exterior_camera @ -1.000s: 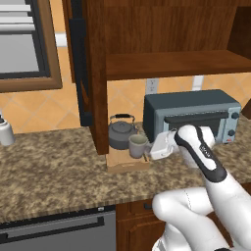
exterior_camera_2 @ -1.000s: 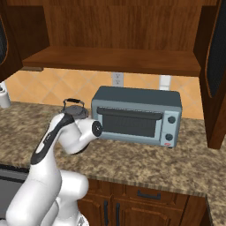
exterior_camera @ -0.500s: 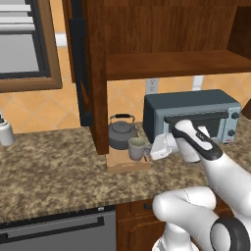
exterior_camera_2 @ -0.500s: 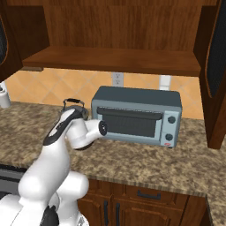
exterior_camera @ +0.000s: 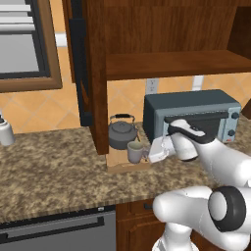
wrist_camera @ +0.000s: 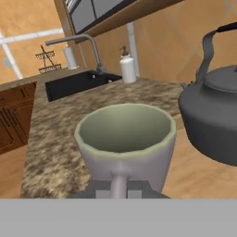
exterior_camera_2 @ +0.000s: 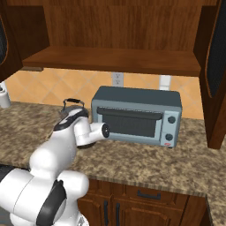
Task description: Pick the kettle from the counter and place it on the tray. Then pick the mug from the cabinet and place it on the tray. Then close the cabinet doors.
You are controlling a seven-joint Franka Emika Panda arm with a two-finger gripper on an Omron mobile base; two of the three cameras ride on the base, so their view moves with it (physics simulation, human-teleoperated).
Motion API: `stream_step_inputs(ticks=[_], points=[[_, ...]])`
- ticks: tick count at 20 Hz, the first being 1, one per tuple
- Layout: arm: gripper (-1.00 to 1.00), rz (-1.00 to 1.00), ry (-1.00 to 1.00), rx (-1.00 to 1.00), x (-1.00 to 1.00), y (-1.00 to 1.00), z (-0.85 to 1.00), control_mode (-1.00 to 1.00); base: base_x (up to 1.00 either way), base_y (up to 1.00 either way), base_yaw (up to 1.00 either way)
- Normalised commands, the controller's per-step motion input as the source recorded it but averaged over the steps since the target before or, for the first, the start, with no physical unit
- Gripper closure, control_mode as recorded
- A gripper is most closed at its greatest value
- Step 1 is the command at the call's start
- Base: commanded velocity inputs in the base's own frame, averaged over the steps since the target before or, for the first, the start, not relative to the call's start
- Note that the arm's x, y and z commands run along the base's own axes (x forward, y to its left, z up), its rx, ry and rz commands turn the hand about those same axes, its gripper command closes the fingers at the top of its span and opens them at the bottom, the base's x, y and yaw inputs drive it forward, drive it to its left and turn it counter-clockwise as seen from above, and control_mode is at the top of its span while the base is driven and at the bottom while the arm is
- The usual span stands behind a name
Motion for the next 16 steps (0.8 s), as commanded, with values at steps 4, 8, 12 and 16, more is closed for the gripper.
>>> stream_step_inputs(ticks=[4,8,12,16], points=[[1.0,0.0,0.0,0.0,0.16,-0.01,-0.09,-1.0,0.0,0.0,0.0],[1.0,0.0,0.0,0.0,0.16,-0.05,0.0,-1.0,0.0,0.0,0.0],[1.0,0.0,0.0,0.0,0.23,0.0,-0.03,-1.0,0.0,0.0,0.0],[1.0,0.0,0.0,0.0,0.24,0.0,-0.09,-1.0,0.0,0.0,0.0]])
